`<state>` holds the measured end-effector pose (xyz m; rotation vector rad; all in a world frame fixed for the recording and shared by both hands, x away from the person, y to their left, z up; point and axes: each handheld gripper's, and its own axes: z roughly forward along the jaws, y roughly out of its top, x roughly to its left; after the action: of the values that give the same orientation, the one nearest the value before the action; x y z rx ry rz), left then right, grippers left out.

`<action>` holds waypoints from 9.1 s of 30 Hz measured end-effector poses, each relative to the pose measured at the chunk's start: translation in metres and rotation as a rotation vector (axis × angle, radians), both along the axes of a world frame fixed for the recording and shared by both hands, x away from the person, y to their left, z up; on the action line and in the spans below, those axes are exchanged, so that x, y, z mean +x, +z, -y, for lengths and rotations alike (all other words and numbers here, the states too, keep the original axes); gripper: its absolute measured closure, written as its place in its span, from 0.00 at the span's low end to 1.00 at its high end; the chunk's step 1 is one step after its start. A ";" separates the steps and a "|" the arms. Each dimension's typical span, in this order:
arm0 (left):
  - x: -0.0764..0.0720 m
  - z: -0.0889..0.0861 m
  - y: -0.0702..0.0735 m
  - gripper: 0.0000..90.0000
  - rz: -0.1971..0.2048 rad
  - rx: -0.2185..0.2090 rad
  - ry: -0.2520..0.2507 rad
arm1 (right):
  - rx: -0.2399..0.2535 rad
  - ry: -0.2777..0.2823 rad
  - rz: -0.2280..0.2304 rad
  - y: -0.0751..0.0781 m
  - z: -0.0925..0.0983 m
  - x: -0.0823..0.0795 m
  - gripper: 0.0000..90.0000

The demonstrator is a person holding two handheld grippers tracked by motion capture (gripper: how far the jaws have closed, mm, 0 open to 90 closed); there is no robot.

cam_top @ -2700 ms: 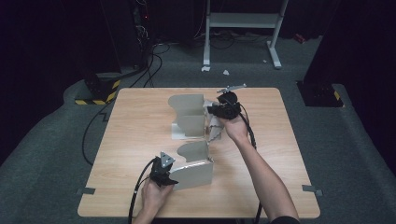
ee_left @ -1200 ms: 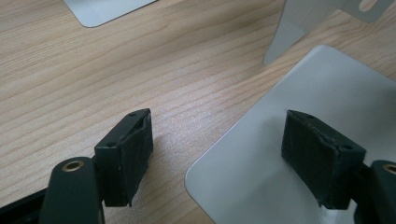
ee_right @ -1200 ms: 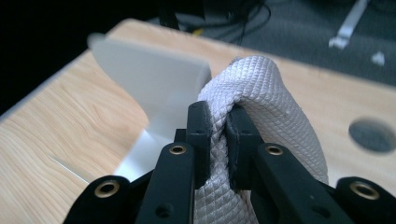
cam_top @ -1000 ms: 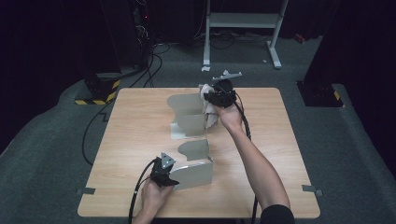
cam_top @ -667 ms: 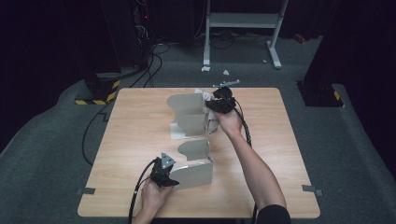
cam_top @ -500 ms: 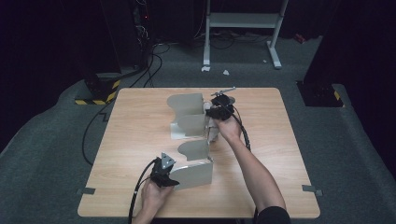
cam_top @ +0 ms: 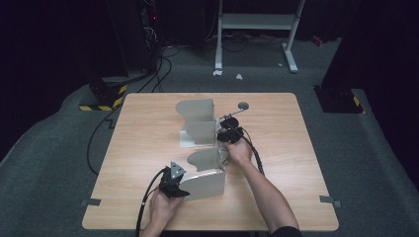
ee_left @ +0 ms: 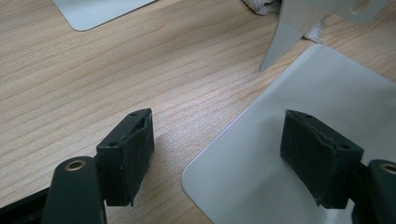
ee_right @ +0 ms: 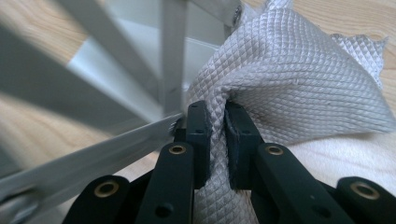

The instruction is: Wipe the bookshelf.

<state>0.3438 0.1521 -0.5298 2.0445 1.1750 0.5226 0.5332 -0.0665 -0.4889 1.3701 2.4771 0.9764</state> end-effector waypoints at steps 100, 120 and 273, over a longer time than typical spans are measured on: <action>-0.001 -0.002 0.000 0.30 0.000 -0.012 0.024 | -0.194 -0.216 0.112 -0.016 0.173 -0.107 0.78; 0.027 -0.046 0.027 0.43 -0.048 0.024 0.044 | -0.101 -0.105 0.264 0.014 0.142 -0.153 0.64; 0.158 -0.069 0.136 0.51 -0.072 0.075 0.130 | 0.017 0.065 0.219 -0.018 0.054 -0.200 0.41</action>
<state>0.5021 0.2215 -0.3935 2.0746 1.3559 0.5675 0.3330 -0.1202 -0.5067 1.1264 2.3680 1.0993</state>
